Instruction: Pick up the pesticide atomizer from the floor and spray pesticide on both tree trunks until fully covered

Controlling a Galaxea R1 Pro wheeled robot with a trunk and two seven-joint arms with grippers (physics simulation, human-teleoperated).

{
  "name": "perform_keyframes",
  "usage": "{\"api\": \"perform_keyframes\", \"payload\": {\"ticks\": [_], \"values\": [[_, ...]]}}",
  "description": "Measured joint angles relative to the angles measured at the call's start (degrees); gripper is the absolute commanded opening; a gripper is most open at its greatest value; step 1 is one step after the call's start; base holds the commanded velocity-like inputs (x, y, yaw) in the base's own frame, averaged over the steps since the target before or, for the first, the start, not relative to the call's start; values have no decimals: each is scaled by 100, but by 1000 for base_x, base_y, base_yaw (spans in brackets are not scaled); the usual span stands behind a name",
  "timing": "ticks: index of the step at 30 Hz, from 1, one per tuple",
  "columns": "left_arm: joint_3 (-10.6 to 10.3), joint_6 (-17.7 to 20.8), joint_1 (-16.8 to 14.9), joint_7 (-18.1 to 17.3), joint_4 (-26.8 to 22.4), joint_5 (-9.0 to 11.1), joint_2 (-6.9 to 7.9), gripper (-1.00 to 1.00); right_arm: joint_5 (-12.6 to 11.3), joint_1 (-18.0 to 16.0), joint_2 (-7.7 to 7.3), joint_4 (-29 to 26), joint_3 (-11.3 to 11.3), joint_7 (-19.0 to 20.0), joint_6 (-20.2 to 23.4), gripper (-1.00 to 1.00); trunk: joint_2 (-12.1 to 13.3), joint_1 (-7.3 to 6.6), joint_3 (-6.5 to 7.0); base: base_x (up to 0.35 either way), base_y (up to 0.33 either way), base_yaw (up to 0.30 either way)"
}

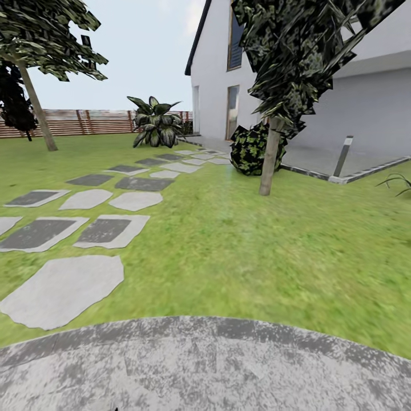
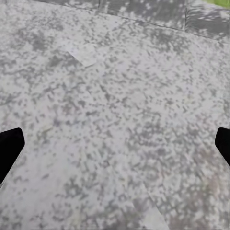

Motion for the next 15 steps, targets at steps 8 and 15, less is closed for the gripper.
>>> {"api": "perform_keyframes", "payload": {"ticks": [8, 15], "values": [[1, 1, 0, -1, 0, 3, 0, 100, 2, 0, -3, 0, 0, 0, 2, 100, 0, 0, 0, 331, -81, -1], [0, 0, 0, -1, 1, 1, 0, 100, 0, 1, -4, -1, 0, 0, 3, 100, 0, 1, 0, 301, -189, 0]]}}
